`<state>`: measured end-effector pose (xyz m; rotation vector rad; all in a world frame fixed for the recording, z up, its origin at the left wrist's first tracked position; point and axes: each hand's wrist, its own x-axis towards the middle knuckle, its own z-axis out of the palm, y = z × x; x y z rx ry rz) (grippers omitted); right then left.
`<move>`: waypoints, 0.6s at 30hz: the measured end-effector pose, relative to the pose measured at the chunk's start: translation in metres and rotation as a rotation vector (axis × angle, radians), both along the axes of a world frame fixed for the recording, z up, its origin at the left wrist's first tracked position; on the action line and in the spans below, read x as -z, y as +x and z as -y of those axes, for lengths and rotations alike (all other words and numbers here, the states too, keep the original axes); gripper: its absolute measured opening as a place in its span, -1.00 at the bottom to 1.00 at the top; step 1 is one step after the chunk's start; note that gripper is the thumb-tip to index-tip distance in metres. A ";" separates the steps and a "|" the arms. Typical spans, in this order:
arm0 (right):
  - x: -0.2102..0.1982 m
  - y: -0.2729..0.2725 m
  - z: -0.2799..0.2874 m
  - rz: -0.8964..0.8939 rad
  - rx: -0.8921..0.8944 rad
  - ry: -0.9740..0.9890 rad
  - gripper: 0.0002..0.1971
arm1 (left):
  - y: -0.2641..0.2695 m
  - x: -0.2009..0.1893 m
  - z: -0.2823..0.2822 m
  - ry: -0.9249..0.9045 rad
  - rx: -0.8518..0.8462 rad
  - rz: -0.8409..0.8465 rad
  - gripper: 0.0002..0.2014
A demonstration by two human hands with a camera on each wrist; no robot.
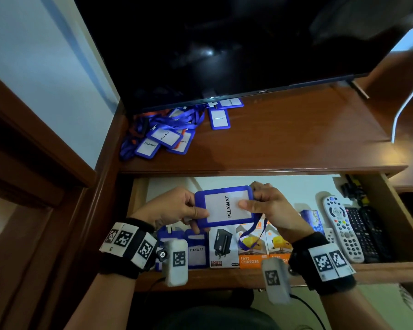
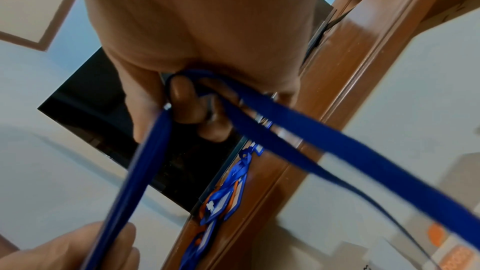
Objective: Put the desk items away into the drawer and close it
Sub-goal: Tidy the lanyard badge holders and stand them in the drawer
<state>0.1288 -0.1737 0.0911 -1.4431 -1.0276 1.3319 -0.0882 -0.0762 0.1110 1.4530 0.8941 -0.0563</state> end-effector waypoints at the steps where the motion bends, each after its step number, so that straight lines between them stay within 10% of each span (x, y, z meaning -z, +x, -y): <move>1: 0.001 0.001 -0.001 0.027 0.002 0.000 -0.59 | 0.000 0.000 0.000 0.017 -0.014 -0.008 -0.91; 10: 0.013 -0.012 0.004 -0.184 0.135 -0.090 -0.64 | 0.000 0.008 -0.001 0.158 -0.437 0.124 -0.79; 18: 0.014 -0.027 0.003 0.173 -0.030 -0.131 -0.61 | 0.012 0.011 0.000 0.332 -0.798 0.171 -0.78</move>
